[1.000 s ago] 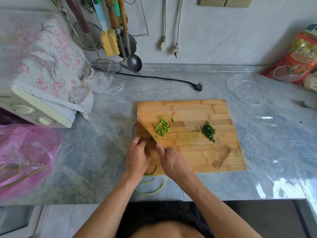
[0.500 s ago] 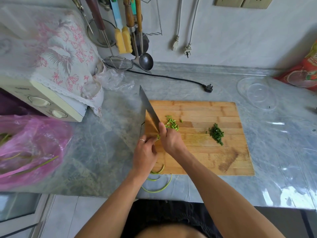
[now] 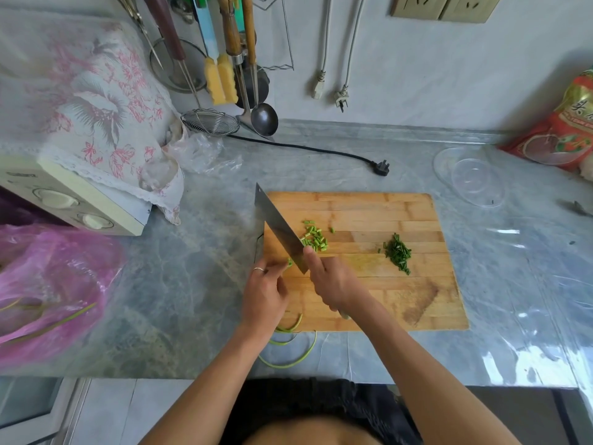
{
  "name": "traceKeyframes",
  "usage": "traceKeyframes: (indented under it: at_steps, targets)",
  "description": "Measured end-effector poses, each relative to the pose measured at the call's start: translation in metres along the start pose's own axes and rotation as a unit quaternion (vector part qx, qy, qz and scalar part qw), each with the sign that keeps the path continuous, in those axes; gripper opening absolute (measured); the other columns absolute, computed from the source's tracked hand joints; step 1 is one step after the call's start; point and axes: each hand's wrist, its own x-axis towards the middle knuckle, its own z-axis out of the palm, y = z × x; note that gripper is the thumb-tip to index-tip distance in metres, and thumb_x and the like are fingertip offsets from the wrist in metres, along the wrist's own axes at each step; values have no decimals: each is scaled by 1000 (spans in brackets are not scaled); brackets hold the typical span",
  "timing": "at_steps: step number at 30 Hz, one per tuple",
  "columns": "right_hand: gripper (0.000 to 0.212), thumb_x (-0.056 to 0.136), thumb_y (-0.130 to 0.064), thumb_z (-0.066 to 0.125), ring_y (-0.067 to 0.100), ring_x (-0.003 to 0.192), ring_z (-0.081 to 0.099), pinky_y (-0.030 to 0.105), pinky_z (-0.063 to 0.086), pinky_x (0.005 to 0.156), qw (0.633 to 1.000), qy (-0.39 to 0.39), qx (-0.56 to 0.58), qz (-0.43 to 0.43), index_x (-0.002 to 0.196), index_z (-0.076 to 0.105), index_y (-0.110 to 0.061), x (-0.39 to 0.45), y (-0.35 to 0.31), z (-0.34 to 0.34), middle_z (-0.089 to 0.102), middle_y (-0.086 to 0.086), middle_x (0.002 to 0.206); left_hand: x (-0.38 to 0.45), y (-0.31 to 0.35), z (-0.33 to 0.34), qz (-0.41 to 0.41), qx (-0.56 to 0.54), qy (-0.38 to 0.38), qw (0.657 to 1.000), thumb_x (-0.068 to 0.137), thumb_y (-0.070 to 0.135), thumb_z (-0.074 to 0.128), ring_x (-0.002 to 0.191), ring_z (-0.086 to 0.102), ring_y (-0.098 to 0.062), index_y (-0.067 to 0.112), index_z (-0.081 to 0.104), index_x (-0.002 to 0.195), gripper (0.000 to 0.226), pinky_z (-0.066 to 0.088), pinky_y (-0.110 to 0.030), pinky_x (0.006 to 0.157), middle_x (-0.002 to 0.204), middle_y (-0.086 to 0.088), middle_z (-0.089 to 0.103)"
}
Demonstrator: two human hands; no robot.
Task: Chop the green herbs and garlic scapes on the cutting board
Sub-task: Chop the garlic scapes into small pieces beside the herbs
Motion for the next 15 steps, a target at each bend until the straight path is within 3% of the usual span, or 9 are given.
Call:
traceKeyframes:
  at_steps: [7,15]
  targets:
    - [71,97,-64,24,25,46,51,32,45,41,998,-17,14,51,73,55,-5,-6,3,5,53,8,59,-1,0,-1,7,2,-2,1000,80,-11,61,93,66,-24,10,74,109,39,53,-29,80,105,-7,65]
    - [66,98,-62,24,26,49,49,34,45,43,998,27,-9,54,62,49,-13,4,7,-4,53,10,61,-1,-2,-1,19,-1,0,1000,79,-14,61,90,66,-23,6,74,108,37,55,-31,78,104,-7,65]
